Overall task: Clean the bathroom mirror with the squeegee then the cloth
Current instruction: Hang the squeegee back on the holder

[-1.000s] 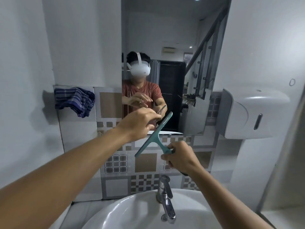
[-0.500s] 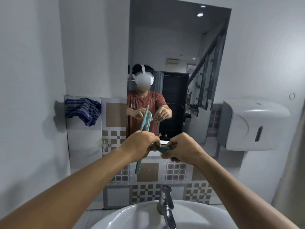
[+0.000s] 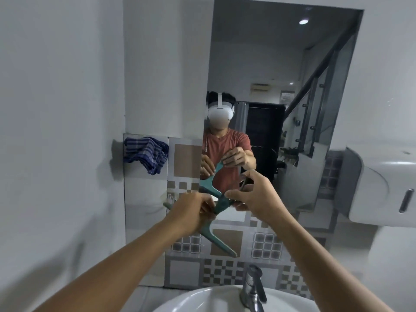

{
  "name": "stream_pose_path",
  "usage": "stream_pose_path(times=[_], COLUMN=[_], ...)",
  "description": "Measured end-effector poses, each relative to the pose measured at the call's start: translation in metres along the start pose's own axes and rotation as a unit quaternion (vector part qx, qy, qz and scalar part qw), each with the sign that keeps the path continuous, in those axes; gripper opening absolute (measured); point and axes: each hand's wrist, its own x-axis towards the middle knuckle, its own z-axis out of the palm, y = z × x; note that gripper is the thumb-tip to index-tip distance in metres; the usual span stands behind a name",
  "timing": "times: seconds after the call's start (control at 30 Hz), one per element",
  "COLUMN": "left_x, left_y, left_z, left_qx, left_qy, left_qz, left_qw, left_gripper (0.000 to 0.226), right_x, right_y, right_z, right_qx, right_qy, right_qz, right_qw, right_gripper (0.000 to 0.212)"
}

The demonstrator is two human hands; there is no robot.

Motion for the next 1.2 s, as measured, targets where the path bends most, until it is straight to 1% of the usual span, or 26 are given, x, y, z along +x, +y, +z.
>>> stream_pose_path(times=[0.07, 0.13, 0.27, 0.4, 0.43, 0.53, 0.67, 0.77, 0.9, 1.03, 1.13, 1.2], left_x=[-0.005, -0.010, -0.017, -0.021, -0.022, -0.023, -0.020, -0.019, -0.019, -0.017, -0.014, -0.011], left_y=[-0.006, -0.012, -0.024, -0.042, -0.048, -0.062, -0.078, -0.093, -0.114, -0.129, -0.139, -0.143], left_z=[-0.001, -0.003, -0.015, -0.025, -0.026, -0.032, -0.038, -0.039, -0.033, -0.028, -0.025, -0.024], left_qx=[-0.037, -0.076, -0.128, -0.152, -0.161, -0.177, -0.173, -0.155, -0.146, -0.124, -0.135, -0.146], left_qy=[-0.005, 0.009, 0.058, 0.098, 0.106, 0.115, 0.120, 0.117, 0.133, 0.153, 0.161, 0.161], left_qz=[-0.023, -0.034, -0.038, -0.047, -0.053, -0.066, -0.063, -0.071, -0.090, -0.108, -0.119, -0.115], left_qw=[0.999, 0.997, 0.989, 0.982, 0.980, 0.975, 0.976, 0.978, 0.976, 0.974, 0.971, 0.969], left_gripper=[0.016, 0.018, 0.020, 0.024, 0.026, 0.035, 0.051, 0.056, 0.051, 0.050, 0.056, 0.067], right_x=[0.004, 0.007, 0.016, 0.024, 0.025, 0.030, 0.043, 0.051, 0.059, 0.065, 0.073, 0.077], right_y=[0.002, 0.002, 0.007, 0.010, 0.010, 0.014, 0.022, 0.028, 0.041, 0.055, 0.062, 0.063], right_z=[0.015, 0.030, 0.059, 0.079, 0.084, 0.101, 0.124, 0.140, 0.163, 0.179, 0.186, 0.188], right_qx=[0.006, 0.004, -0.023, 0.008, 0.024, 0.072, 0.096, 0.108, 0.091, 0.080, 0.063, 0.059], right_qy=[0.005, -0.002, -0.043, -0.082, -0.092, -0.101, -0.097, -0.102, -0.102, -0.102, -0.122, -0.130], right_qz=[-0.019, -0.034, -0.057, -0.060, -0.060, -0.059, -0.074, -0.064, -0.053, -0.047, -0.052, -0.062], right_qw=[1.000, 0.999, 0.997, 0.995, 0.994, 0.990, 0.988, 0.987, 0.989, 0.990, 0.989, 0.988], right_gripper=[0.037, 0.030, 0.007, 0.008, 0.011, 0.031, 0.042, 0.047, 0.051, 0.060, 0.067, 0.067])
